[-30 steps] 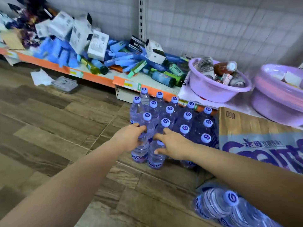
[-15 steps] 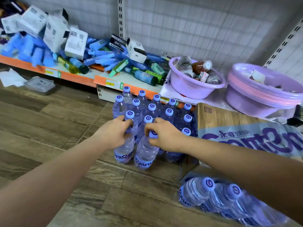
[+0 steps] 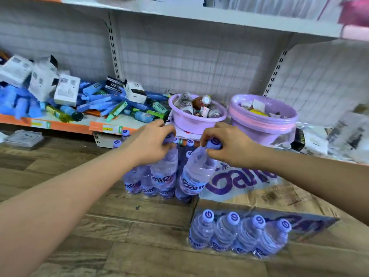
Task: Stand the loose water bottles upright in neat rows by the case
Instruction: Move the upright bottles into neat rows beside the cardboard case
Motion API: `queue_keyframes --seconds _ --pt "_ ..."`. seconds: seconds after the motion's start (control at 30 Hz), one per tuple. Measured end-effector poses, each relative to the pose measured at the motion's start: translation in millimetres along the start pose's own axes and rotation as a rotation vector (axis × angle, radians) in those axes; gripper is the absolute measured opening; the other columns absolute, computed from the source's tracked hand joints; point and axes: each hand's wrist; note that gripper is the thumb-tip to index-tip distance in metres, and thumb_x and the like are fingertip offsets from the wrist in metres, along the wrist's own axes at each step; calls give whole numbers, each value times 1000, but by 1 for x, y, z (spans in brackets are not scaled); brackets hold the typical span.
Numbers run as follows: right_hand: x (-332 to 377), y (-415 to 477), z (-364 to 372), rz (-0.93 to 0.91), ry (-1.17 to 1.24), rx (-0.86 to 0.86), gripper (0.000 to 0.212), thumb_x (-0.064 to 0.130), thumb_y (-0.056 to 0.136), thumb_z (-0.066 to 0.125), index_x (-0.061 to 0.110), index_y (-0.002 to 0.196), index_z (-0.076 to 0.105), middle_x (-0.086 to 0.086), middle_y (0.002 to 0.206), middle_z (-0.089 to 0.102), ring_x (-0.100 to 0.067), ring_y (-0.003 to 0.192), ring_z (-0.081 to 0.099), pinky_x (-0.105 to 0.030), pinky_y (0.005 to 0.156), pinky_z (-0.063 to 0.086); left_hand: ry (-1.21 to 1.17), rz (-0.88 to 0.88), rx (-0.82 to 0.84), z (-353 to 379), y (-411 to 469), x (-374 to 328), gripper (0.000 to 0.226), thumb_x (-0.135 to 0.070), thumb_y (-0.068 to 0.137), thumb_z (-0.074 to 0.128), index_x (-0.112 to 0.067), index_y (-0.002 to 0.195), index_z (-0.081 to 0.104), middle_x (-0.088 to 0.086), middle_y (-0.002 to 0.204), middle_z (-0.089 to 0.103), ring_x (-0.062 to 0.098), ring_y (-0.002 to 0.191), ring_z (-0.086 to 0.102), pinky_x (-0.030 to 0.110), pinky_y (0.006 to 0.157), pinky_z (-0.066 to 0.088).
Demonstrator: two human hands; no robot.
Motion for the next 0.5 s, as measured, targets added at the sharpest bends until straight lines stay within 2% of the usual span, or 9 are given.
queue_keyframes --seconds 0.07,0.1,0.13,0.2,0.27,0.33,0.43,0.5 --pt "-12 -25 -17 24 -10 -19 18 20 75 62 33 86 58 -2 88 56 -19 87 52 -17 77 43 4 55 -1 -5 6 -27 28 -31 87 59 -16 110 58 4 99 50 26 97 53 26 73 35" --pt "-16 -35 -23 40 -27 -17 16 18 76 64 29 87 61 2 83 53 -16 84 49 -10 73 39 1 82 1 -7 9 -39 27 -30 87 59 -14 110 59 6 101 53 26 98 52 25 72 32" --pt "-21 -46 -29 57 -52 -10 15 16 77 65 24 90 64 4 80 50 -14 82 46 -9 70 36 -10 107 3 -8 12 -51 26 -29 87 59 -14 109 60 7 103 55 26 99 52 26 74 32" --pt "-31 -68 -41 90 -97 -1 17 15 78 65 18 94 65 0 82 51 -14 82 45 -17 68 35 -52 144 0 -9 19 -75 24 -28 86 60 -15 107 61 7 106 58 25 100 53 26 79 35" --pt "-42 -90 -51 128 -122 -4 17 15 78 66 18 95 65 -4 87 53 -15 82 46 -23 73 35 -98 181 -13 -9 25 -97 25 -28 85 62 -15 106 61 8 107 59 25 102 54 28 84 38" --pt "-53 -114 -60 177 -126 -4 17 18 77 66 20 94 65 -3 87 52 -16 82 46 -22 74 35 -138 230 -28 -7 30 -124 27 -29 84 64 -13 106 62 11 104 59 26 100 54 29 85 38" --pt "-69 -144 -70 244 -127 14 22 36 70 58 29 90 63 -4 91 57 -19 87 51 -25 78 41 -149 323 -23 -1 37 -163 30 -31 84 64 -11 107 62 8 97 56 27 98 53 27 82 35" --pt "-81 -163 -73 268 -156 26 22 31 71 59 25 92 64 -4 88 56 -17 85 48 -17 71 36 -161 373 -2 6 42 -186 30 -31 84 64 -11 107 62 0 88 48 25 98 53 19 73 27"
Point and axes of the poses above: each hand's wrist, its own y-axis towards the middle knuckle, its own z-axis out of the palm, x = y × z
